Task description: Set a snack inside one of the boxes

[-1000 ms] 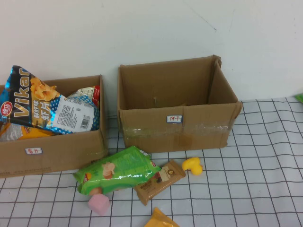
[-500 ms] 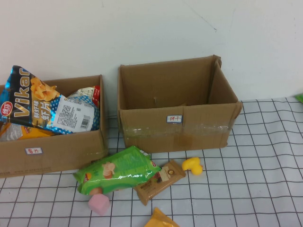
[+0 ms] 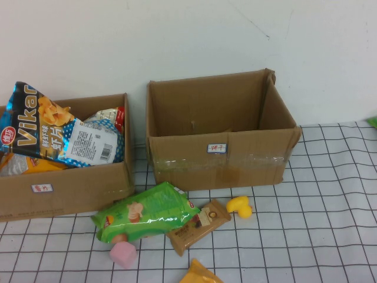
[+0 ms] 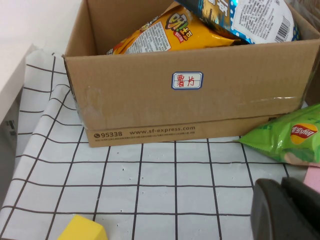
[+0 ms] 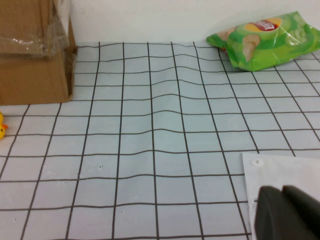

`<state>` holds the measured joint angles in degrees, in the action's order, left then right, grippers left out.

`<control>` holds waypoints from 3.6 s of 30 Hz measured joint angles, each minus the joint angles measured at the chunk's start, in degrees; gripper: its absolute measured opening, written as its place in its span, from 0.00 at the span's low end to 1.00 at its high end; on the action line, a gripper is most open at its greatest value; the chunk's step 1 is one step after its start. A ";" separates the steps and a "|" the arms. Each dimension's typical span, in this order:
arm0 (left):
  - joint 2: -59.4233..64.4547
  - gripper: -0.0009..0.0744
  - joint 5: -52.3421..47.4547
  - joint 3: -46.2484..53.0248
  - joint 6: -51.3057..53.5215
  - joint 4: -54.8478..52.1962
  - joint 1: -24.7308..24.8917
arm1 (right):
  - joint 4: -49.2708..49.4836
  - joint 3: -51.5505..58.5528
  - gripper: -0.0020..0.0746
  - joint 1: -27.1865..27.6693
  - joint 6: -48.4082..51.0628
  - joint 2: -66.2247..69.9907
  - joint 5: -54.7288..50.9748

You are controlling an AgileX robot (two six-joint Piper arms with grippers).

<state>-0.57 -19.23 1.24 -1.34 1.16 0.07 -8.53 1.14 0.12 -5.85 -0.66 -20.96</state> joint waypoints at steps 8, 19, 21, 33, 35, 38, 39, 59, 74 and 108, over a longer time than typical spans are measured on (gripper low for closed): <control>0.00 0.01 1.32 0.00 -2.67 3.25 0.00 | 0.13 0.00 0.02 0.00 -0.47 0.00 0.00; 0.00 0.01 6.43 0.21 -19.03 43.52 0.00 | 2.27 0.00 0.02 0.00 -0.58 0.00 0.09; 0.00 0.01 7.79 0.21 -18.49 48.44 0.00 | 2.39 0.00 0.02 0.00 -0.58 0.00 0.09; 12.48 0.01 -20.72 -24.86 17.97 37.95 1.76 | 2.48 0.00 0.02 0.00 -0.66 0.00 0.21; 17.16 0.01 -24.06 -29.67 19.68 33.35 3.96 | 2.50 0.00 0.02 0.00 -0.66 0.00 0.21; 24.41 0.01 -28.09 -35.30 23.73 28.20 8.71 | 2.60 0.09 0.02 0.00 -0.17 0.00 0.21; 26.99 0.01 -29.24 -37.08 24.63 26.30 10.38 | 2.60 0.09 0.02 0.00 -0.17 0.00 0.21; 75.86 0.76 -24.18 -46.83 2.52 -27.06 43.09 | 2.60 0.09 0.02 0.00 0.08 0.00 0.45; 103.71 0.77 -23.93 -62.04 -10.08 -30.76 44.18 | 2.60 0.13 0.02 0.00 0.08 0.00 0.73; 118.97 0.77 -7.54 -64.25 -29.25 -60.36 33.46 | 0.27 0.22 0.02 0.00 0.08 0.00 0.91</control>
<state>118.40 -26.77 -63.01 -30.58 -59.20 33.54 -8.26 1.36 0.12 -5.78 -0.66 -20.05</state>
